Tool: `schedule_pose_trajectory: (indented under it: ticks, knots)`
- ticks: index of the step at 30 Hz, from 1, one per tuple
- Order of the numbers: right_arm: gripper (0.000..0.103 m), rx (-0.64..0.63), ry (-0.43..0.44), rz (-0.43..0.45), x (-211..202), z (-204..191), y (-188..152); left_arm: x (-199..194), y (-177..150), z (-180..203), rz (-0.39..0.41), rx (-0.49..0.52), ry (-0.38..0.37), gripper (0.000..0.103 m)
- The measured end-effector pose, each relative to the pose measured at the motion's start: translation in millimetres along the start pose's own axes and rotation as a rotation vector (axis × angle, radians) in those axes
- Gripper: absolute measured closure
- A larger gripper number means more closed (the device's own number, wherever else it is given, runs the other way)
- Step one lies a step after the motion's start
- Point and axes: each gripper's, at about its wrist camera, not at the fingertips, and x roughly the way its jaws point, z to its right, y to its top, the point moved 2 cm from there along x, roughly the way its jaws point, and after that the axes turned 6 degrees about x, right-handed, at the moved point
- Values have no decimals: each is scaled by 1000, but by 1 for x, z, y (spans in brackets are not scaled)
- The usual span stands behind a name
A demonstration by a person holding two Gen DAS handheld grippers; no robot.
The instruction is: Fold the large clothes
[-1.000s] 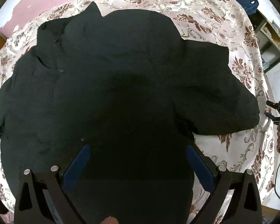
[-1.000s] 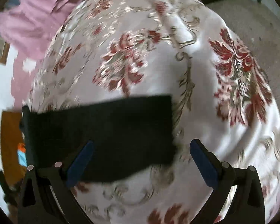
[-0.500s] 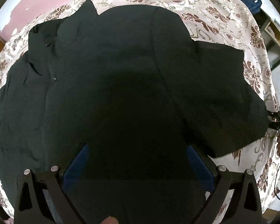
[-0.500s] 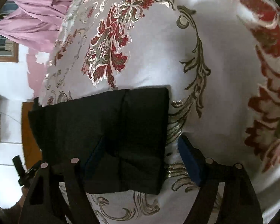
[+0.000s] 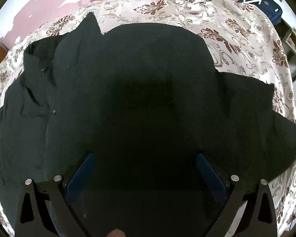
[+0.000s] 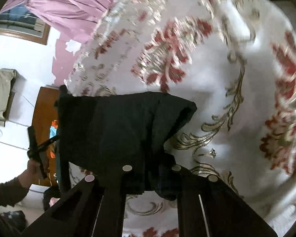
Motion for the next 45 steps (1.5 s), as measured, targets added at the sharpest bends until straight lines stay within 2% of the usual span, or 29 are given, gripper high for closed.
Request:
schedule_pose_trajectory:
  ticks: [5, 9, 12, 16, 22, 27, 31, 35, 40, 43, 45]
  knots:
    - [96, -18, -5, 111, -67, -13, 2, 24, 8, 4, -18, 4, 15, 0]
    - [96, -52, 0, 120, -103, -28, -1, 45, 9, 5, -52, -15, 7, 0]
    - [96, -68, 7, 127, -125, -39, -5, 54, 10, 15, -37, 30, 40, 0]
    - [96, -75, 50, 134, -149, -57, -25, 56, 12, 15, -25, 9, 34, 0]
    - [96, -107, 68, 153, -176, -116, -36, 48, 15, 8, -15, -1, -14, 0]
    - [96, -152, 116, 164, -191, -193, -41, 50, 14, 4, -3, 2, -45, 0]
    - [96, -206, 168, 161, -186, -268, -45, 42, 11, -10, 17, -6, -106, 0]
    - [96, -273, 205, 135, -163, -349, -50, 34, 5, -37, 33, -35, -161, 0]
    - [96, -373, 289, 69, -117, -451, -53, 29, -5, -72, 47, -40, -152, 0]
    - [96, -420, 330, 18, -85, -507, -56, 23, -15, -111, 61, -100, -156, 0]
    - [96, -450, 338, -42, -49, -545, -60, 13, -31, -155, 82, -163, -158, 0]
